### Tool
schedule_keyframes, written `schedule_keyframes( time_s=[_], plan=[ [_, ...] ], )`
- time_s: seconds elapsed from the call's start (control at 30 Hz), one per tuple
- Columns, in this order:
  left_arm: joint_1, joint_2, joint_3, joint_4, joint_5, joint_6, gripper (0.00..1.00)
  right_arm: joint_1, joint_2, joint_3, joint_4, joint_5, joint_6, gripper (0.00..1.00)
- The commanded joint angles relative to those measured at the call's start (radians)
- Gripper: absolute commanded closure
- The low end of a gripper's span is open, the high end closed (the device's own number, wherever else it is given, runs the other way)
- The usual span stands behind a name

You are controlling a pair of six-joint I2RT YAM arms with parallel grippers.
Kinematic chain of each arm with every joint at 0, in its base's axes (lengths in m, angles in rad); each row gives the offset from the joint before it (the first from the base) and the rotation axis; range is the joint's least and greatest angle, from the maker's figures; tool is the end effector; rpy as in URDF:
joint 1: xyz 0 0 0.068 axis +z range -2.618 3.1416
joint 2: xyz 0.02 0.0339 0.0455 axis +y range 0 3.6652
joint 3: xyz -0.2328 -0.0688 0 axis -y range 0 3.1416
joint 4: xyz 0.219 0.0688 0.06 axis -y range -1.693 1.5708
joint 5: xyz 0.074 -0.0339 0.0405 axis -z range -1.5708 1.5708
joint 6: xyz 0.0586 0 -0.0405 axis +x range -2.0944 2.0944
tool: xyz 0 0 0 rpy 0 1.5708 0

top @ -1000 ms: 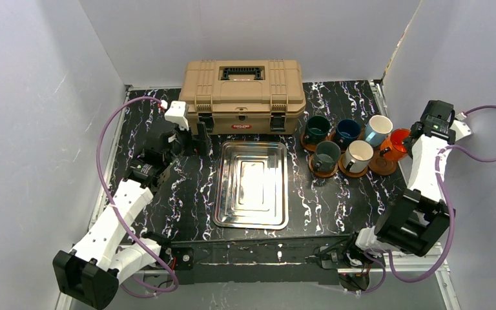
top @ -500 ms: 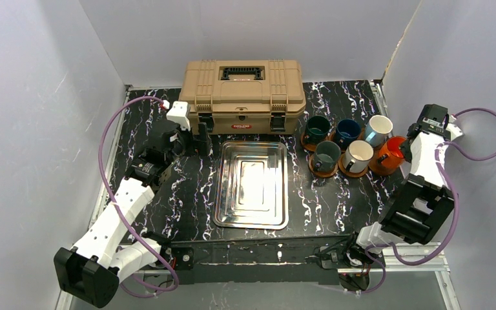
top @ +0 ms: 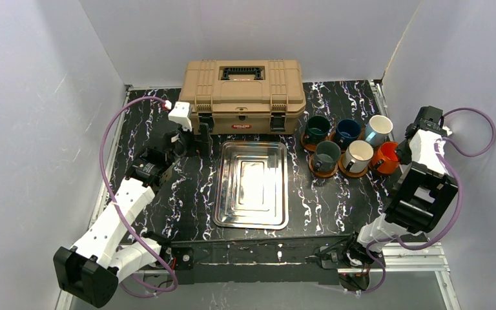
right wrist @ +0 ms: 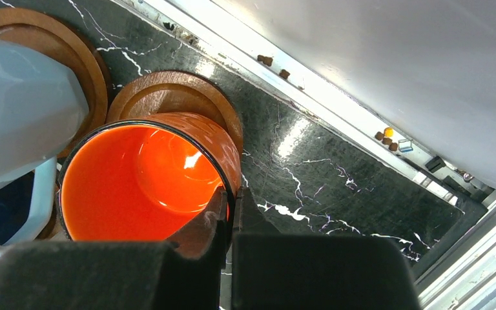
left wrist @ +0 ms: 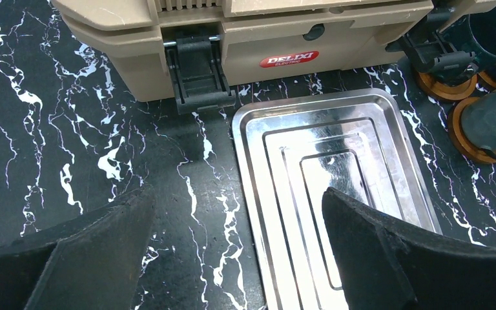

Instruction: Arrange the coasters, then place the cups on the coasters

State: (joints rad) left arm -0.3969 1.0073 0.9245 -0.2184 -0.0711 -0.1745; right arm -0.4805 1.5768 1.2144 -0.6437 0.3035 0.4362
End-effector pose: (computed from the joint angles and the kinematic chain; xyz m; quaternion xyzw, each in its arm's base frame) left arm 0.2279 -0.0910 0.3127 0.0683 0.8021 -0.1396 0.5767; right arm 0.2730 -0.1620 0.2150 0.4578 0.8327 -0.1512 0.2721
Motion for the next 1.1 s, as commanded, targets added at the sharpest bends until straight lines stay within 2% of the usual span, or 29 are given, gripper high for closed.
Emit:
schedule_keyframes(
  time_s=[0.0, 0.97, 1.07],
  plan=[
    [-0.009, -0.001, 0.028, -0.014, -0.015, 0.018, 0.02, -0.01, 0.029, 0.058, 0.044, -0.047, -0.048, 0.99],
    [-0.018, -0.006, 0.026, -0.014, -0.016, 0.019, 0.02, -0.01, 0.119, 0.128, 0.024, -0.054, -0.095, 0.99],
    [-0.019, -0.007, 0.027, -0.013, -0.016, 0.018, 0.02, -0.01, 0.12, 0.126, 0.021, -0.052, -0.093, 0.95]
  ],
)
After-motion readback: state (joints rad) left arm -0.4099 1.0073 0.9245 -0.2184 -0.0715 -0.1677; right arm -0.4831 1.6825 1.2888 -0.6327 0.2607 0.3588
